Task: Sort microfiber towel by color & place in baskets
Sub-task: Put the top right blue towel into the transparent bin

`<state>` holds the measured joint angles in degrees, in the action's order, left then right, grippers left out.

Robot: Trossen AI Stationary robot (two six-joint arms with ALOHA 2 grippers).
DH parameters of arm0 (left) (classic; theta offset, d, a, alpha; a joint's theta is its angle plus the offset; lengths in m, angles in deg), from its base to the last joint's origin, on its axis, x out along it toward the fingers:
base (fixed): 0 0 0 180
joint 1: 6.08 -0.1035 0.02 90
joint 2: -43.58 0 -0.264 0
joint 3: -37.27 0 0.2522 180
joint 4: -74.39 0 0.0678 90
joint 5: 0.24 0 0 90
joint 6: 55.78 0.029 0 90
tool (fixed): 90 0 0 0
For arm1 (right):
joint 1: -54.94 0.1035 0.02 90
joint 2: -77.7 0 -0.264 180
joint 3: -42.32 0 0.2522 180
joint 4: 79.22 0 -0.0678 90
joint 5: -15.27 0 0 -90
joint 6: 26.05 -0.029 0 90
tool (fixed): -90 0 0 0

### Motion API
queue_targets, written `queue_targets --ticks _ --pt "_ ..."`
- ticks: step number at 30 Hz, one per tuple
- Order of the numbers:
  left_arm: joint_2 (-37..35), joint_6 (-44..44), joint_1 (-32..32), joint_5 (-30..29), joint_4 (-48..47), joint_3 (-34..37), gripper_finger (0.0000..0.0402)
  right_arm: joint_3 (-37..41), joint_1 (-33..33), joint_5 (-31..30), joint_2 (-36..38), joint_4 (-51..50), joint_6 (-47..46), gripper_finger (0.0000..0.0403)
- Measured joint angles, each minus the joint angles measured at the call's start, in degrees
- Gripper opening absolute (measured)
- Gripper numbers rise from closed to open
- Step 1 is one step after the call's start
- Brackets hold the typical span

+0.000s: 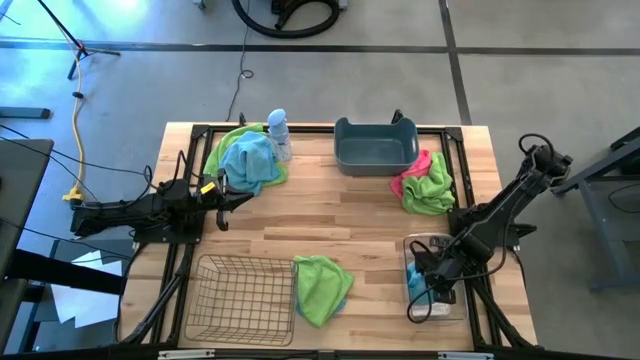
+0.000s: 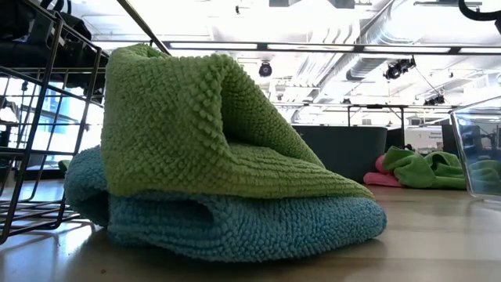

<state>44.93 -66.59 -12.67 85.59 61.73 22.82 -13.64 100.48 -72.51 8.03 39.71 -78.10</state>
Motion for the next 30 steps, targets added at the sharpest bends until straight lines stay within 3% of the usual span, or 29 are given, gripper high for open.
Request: queue_targets --ticks 5,8,18,21,30 --pt "0.0 0.0 0.0 0.0 0.02 -0.01 0.0 0.0 0.0 2.42 0.0 -0.02 -0.42 0.0005" --pt "-0.02 0.0 0.0 0.0 0.0 0.0 0.0 -0.02 -0.02 3.85 0.0 -0.05 -0.42 0.0035" --pt "0.0 -0.02 -0.02 0.0 0.02 0.0 0.0 -0.04 -0.17 5.01 0.0 -0.11 -0.57 0.0241" --pt "-0.01 -0.02 -0.02 0.0 0.02 -0.02 0.0 -0.04 -0.17 6.05 0.0 -0.09 -0.53 0.0285" --pt "-0.01 -0.02 -0.01 0.0 0.02 -0.01 0.0 -1.92 -0.17 7.29 -0.02 -0.88 -1.61 0.0306"
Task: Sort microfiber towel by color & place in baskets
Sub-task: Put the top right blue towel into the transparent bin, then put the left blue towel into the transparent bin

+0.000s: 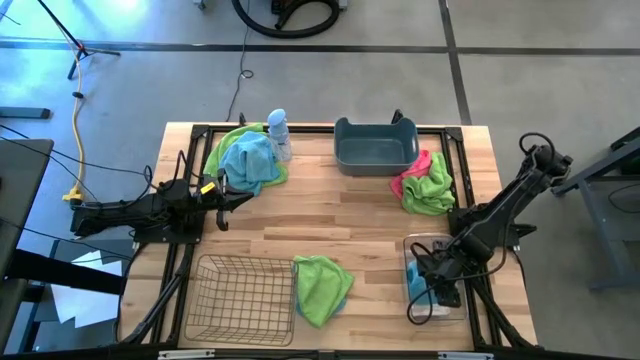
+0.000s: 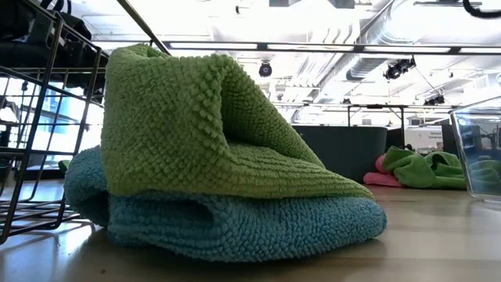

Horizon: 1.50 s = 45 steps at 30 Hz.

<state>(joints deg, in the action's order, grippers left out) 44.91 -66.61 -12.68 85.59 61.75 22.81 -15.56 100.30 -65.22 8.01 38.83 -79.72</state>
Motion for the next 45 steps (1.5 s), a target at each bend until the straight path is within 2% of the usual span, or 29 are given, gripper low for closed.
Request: queue_targets --ticks 4,12,19,25,29,32,37,45 --pt "0.02 0.0 -0.01 0.0 0.0 -0.01 0.0 -4.81 0.0 -2.22 0.0 -4.53 1.3 0.0306" --pt "0.0 0.0 0.01 0.0 0.0 0.01 0.0 -16.51 0.0 -2.94 0.0 -15.78 2.73 0.0306" --pt "0.0 0.0 0.01 0.0 0.0 0.01 0.0 -23.69 -2.88 -12.75 0.02 -19.79 4.1 0.0305" --pt "-0.01 0.02 0.01 0.0 0.0 0.01 0.0 -24.11 -15.01 -23.53 0.0 -16.28 12.64 0.0299" --pt "0.01 0.02 0.0 0.0 -0.01 0.0 0.0 -24.11 -25.11 -30.96 0.02 -15.86 14.06 0.0298" --pt "0.0 0.02 0.01 0.0 0.0 0.01 0.0 -24.11 -32.01 -31.22 0.02 -15.89 15.02 0.0298" --pt "0.02 0.01 0.0 0.0 -0.02 0.01 0.0 -24.11 -39.85 -30.41 0.02 -15.9 19.21 0.0298" --pt "0.01 0.01 0.01 0.0 -0.01 0.01 0.0 -24.11 -53.42 -30.46 1.56 -18.38 16.39 0.0297"
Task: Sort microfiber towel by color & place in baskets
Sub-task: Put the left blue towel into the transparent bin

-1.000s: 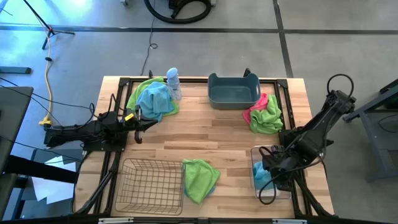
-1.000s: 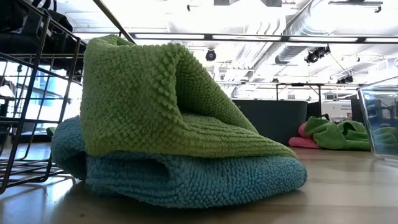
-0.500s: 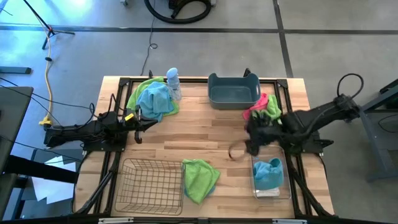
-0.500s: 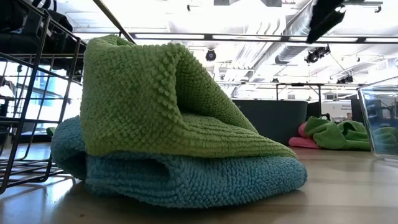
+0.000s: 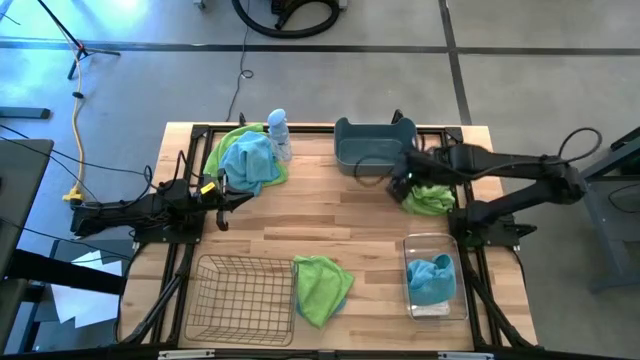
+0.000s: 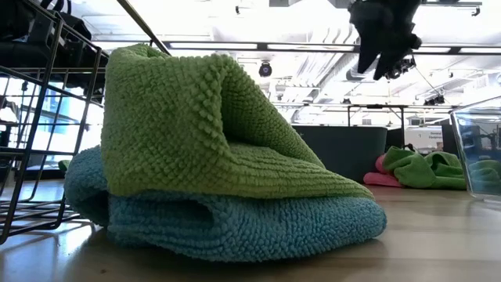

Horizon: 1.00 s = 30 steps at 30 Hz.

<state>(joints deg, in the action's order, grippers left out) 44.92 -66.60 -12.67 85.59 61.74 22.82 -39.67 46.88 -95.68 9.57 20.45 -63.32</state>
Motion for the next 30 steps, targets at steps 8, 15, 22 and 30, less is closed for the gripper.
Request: queue_targets --ticks 8,15,22,30 --pt "-0.01 0.0 -0.02 0.0 -0.01 0.0 0.0 0.0 -15.02 -0.07 7.03 -0.98 1.13 0.0297" --pt "-0.01 0.01 0.0 0.0 -0.01 0.0 0.0 0.0 -22.18 4.74 10.13 -0.93 1.22 0.0297" --pt "0.0 0.01 -0.02 -0.01 0.0 -0.01 0.0 0.0 -23.12 7.36 9.99 -0.63 2.43 0.0297" --pt "-0.01 0.01 -0.02 -0.02 0.01 0.0 0.0 0.0 -23.1 8.25 10.04 -1.35 2.09 0.0297"
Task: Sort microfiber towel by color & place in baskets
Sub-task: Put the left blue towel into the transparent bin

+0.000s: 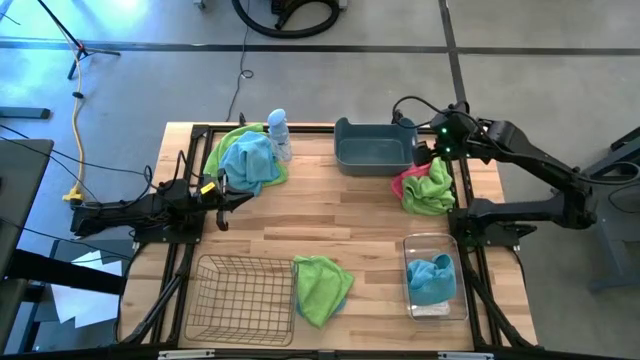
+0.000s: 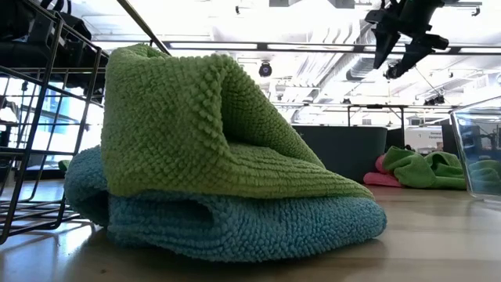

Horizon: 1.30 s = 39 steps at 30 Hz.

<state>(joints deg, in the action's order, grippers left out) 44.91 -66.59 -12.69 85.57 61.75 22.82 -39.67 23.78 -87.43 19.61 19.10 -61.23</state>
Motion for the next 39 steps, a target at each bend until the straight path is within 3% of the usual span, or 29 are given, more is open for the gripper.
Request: queue_targets --ticks 4,7,14,20,27,39 --pt "0.02 0.0 0.02 -0.05 0.0 0.0 0.0 0.0 0.0 2.36 0.0 0.0 -0.84 0.0297" --pt "0.02 -0.5 -0.16 -5.32 1.03 0.0 0.0 0.0 0.0 3.86 0.0 0.12 -2.13 0.0297" --pt "0.0 -22.69 -0.13 -6.9 8.23 0.0 0.0 0.92 0.99 14.91 -0.39 6.36 -2.12 0.0297" --pt "0.02 -32.48 -0.11 -8.36 15.26 0.0 0.0 3.77 2.37 15.14 -0.37 7.67 -4.42 0.0297" --pt "0.0 -35.42 -0.09 -8.99 20.15 0.0 0.0 5.42 2.36 14.68 -0.35 8.38 -6.71 0.0297" --pt "1.25 -30.68 -0.11 -12.34 19.61 -0.56 0.0006 5.42 2.36 14.64 -0.35 12.48 -6.84 0.0297"
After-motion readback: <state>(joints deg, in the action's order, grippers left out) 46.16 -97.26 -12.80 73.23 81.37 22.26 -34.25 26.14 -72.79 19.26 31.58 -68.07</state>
